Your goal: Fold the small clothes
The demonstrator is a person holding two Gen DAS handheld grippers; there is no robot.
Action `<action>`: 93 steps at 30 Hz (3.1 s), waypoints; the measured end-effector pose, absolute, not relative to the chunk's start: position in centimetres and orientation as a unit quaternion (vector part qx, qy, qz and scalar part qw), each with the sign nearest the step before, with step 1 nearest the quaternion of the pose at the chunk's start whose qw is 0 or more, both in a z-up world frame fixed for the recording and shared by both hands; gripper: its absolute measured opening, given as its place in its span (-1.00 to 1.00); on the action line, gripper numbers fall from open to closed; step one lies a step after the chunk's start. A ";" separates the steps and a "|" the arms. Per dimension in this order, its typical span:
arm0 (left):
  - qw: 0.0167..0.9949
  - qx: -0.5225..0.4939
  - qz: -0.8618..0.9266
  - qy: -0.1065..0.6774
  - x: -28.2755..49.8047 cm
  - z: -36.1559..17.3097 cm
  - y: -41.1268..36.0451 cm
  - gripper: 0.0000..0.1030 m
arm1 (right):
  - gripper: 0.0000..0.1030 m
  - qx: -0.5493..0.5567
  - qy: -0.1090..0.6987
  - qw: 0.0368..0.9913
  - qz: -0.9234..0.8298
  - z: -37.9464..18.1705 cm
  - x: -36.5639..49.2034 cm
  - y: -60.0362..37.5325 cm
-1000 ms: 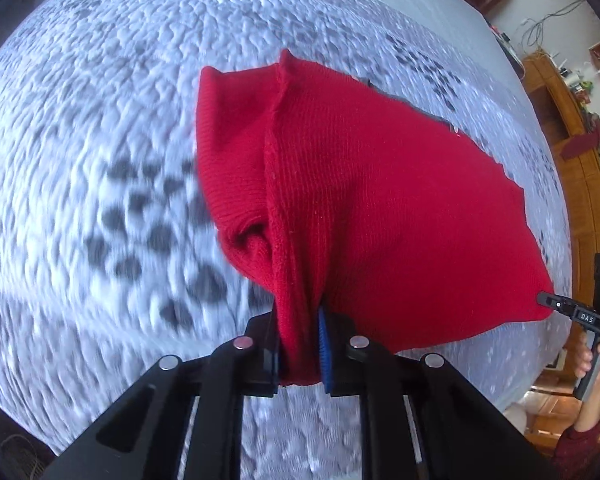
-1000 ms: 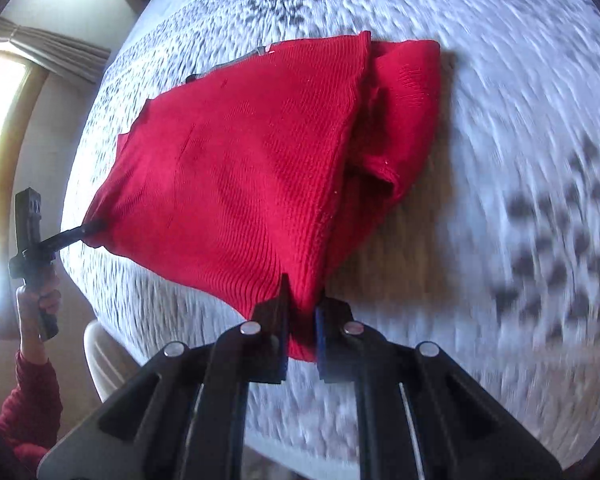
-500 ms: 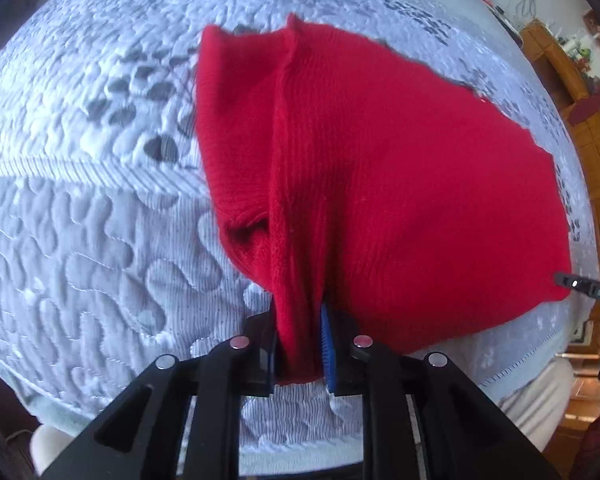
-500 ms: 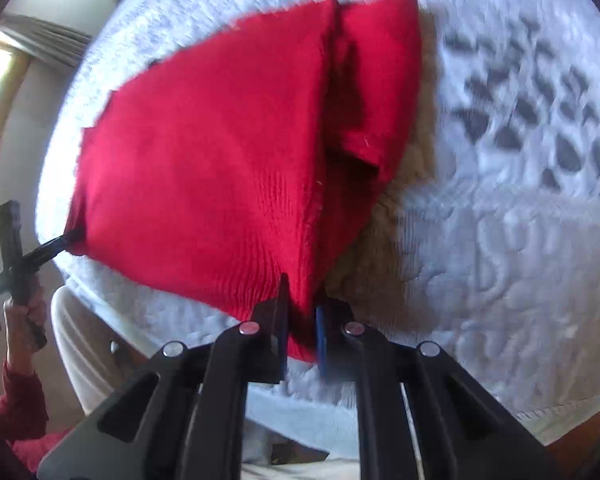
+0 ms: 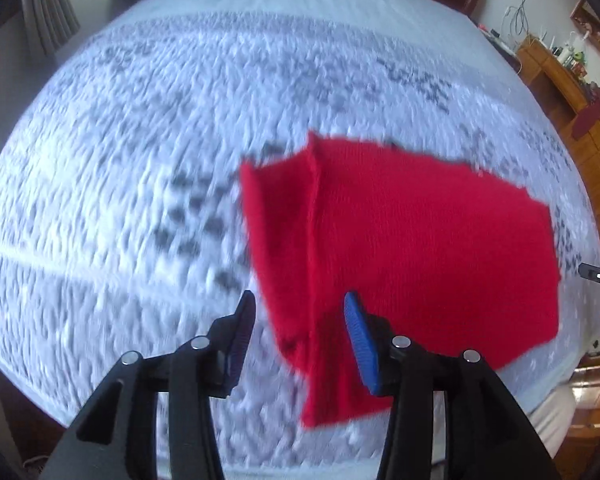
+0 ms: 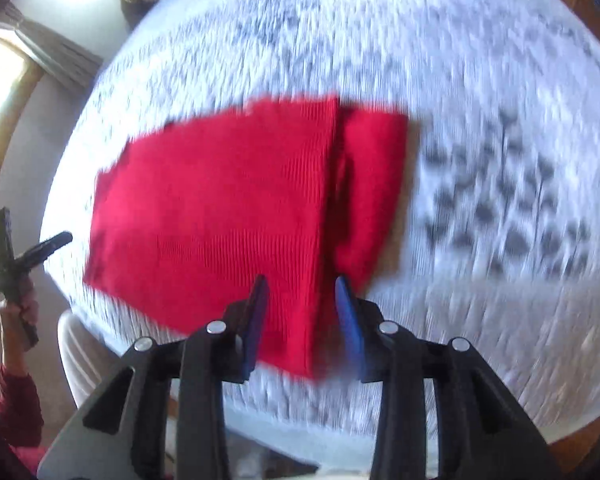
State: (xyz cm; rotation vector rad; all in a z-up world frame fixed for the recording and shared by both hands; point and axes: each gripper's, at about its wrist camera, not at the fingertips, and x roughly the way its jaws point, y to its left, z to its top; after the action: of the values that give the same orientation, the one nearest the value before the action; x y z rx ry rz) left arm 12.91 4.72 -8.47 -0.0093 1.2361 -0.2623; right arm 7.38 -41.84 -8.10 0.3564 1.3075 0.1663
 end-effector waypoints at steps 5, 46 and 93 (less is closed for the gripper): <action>0.797 0.009 -0.136 0.589 18.8 -10.3 0.2 -0.09 | -0.25 0.171 0.618 0.766 0.046 -11.1 15.2 -42.5; 0.779 0.050 -0.132 0.611 11.6 -14.1 -4.9 0.16 | 0.25 0.280 0.610 0.740 0.040 -14.8 3.6 -43.4; 0.747 0.031 -0.181 0.639 12.8 -17.5 -4.1 0.37 | -0.02 0.077 0.609 0.758 0.221 -7.2 10.5 -17.7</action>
State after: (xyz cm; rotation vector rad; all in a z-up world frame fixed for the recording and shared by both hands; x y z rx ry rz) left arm 12.81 -4.11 -17.52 0.0667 1.3978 -0.3949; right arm 10.48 -17.70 -7.16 0.1688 1.3271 0.4811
